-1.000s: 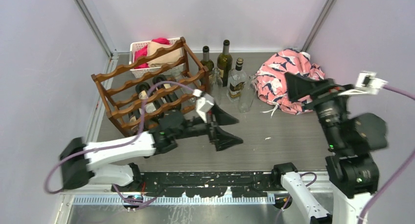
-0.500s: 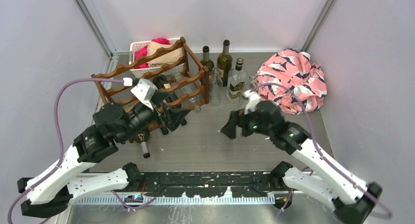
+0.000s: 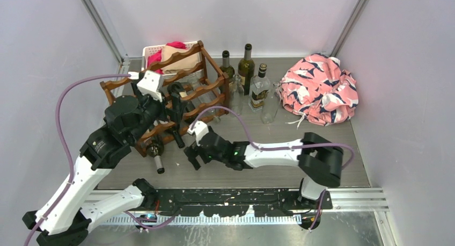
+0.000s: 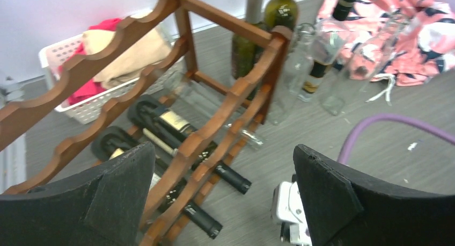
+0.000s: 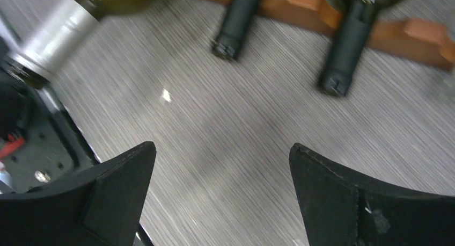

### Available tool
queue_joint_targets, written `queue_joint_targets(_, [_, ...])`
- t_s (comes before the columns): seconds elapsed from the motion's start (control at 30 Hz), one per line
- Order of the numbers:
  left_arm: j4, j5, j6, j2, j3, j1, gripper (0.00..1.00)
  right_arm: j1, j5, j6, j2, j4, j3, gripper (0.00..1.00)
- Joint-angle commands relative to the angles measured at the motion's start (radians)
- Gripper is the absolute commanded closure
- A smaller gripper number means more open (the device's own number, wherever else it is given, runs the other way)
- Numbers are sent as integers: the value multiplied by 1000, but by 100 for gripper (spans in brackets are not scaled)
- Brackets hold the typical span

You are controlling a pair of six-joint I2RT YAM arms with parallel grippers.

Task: Put the wine bottle on the wine rack
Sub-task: Adjust the wine bottle in the wine rack.

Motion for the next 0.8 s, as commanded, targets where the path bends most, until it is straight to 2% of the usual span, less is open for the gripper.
queue_joint_targets(0.0, [6,-3,53,-8,39,75,1,40,32,117,95,311,140,3])
queue_joint_targets(0.1, [37,-5,67,-21,14,99,2,87,83,203,141,383,179,10])
queue_joint_targets(0.17, [56,-12,75,-31,-3,108,2,120,135,256,169,374,219,15])
queue_joint_targets(0.27, [65,-23,91,-45,-13,115,2,158,183,322,223,355,280,18])
queue_joint_targets(0.4, [68,-57,140,-66,-34,115,2,183,200,411,305,287,361,21])
queue_joint_targets(0.57, [101,-90,166,-102,-84,115,2,203,258,476,366,181,446,31])
queue_joint_targets(0.77, [118,-102,178,-119,-117,116,3,214,349,506,396,77,488,34])
